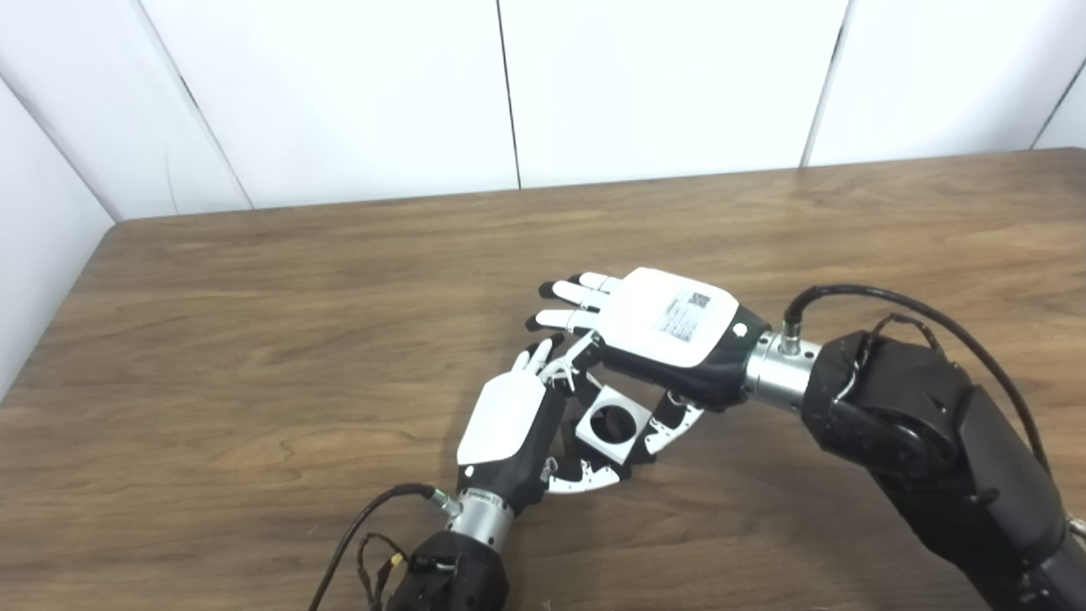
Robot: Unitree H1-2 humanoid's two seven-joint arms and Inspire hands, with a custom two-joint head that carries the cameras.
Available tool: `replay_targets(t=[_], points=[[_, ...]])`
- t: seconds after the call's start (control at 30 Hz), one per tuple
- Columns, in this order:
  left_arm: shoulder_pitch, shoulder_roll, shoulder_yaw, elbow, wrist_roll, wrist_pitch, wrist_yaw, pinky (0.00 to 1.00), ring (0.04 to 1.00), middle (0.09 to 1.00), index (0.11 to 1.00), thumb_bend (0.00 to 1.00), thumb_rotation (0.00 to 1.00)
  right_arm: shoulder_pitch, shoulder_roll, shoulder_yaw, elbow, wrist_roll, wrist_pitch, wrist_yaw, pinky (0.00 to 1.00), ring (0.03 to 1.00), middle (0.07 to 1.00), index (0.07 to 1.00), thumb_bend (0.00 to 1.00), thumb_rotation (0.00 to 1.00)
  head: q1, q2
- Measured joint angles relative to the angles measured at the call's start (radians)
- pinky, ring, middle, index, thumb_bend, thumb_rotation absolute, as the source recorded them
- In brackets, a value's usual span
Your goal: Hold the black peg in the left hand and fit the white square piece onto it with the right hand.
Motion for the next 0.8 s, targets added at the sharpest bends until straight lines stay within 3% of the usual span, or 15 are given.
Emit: replay_targets(t=[0.8], points=[[0.001, -0.002, -0.002, 0.0, 0.001, 0.007, 0.005, 1.0, 0.981, 0.859, 0.486, 0.51, 0.08, -0.001, -0.021, -0.049, 0.028, 0.017, 0.002, -0.005, 0.98, 1.0, 0.936, 0.491, 0.52, 0.13, -0.003, 0.017]])
